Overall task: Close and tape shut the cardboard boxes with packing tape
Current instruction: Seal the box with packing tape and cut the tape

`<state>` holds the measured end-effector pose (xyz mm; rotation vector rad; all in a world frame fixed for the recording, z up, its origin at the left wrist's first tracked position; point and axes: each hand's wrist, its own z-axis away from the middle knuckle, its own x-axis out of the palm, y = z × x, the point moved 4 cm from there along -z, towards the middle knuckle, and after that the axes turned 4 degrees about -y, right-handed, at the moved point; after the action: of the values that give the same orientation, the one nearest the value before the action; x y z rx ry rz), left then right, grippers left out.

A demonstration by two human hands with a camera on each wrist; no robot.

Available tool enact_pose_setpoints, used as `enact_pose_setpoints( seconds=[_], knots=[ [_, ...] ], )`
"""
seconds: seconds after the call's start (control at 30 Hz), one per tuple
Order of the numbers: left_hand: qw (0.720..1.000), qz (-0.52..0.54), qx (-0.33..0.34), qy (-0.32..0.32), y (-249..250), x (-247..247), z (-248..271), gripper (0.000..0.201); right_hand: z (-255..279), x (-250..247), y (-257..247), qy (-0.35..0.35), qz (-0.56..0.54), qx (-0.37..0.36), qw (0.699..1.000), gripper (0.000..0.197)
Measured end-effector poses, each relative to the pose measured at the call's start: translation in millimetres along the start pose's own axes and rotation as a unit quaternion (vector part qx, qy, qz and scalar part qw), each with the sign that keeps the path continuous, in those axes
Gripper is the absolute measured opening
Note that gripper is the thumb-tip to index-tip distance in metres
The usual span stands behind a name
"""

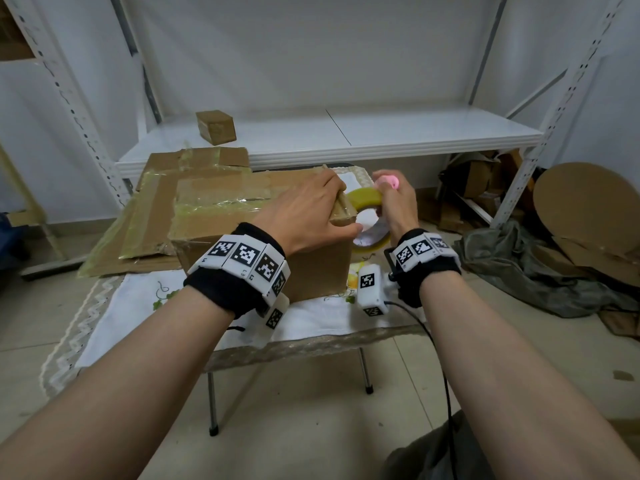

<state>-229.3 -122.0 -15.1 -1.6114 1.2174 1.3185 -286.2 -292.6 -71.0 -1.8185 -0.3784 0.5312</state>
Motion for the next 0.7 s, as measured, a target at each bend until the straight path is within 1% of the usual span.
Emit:
enact_pose_setpoints(
  seconds=[0.13, 0.23, 0.3, 0.47, 0.5, 0.57, 0.63, 0.7],
  knots=[
    [1.0, 0.004, 0.016, 0.008, -1.6, -0.4, 0.6, 0.069, 2.0, 4.9, -1.0, -0.018, 0.012, -0.024, 0.999, 0.021],
    [0.999, 0.003, 0.032, 0.006, -1.2, -0.3, 0.4, 0.061, -4.1, 0.5, 4.7, -0.034, 0.0, 0.007, 0.999, 0.02],
    [0.999, -0.009, 0.038, 0.005, -0.6, -0.3, 0.4, 0.057, -7.1, -1.8, 12.4, -0.048, 0.006, 0.024, 0.999, 0.024],
    [0.999, -0.036, 0.04, -0.007, 1.7, -1.1, 0.0, 0.064, -4.0, -2.4, 12.7, -0.082, 0.067, 0.006, 0.994, 0.029],
    [0.998, -0.039, 0.041, -0.006, 2.2, -1.1, -0.5, 0.063, -3.0, -2.6, 8.8, -0.103, 0.087, 0.003, 0.991, 0.028],
    [0.998, -0.041, 0.041, -0.005, 2.5, -0.3, -1.9, 0.059, -1.0, -3.2, -2.3, -0.166, 0.137, -0.002, 0.977, 0.026],
    [0.998, -0.04, 0.039, -0.006, 1.8, 0.6, -3.7, 0.056, 3.2, -4.9, -14.1, -0.247, 0.183, 0.003, 0.951, 0.023],
    [0.999, -0.035, 0.033, -0.01, 1.1, 0.3, -4.8, 0.059, 9.1, -6.2, -18.4, -0.318, 0.206, 0.032, 0.925, 0.018]
  ],
)
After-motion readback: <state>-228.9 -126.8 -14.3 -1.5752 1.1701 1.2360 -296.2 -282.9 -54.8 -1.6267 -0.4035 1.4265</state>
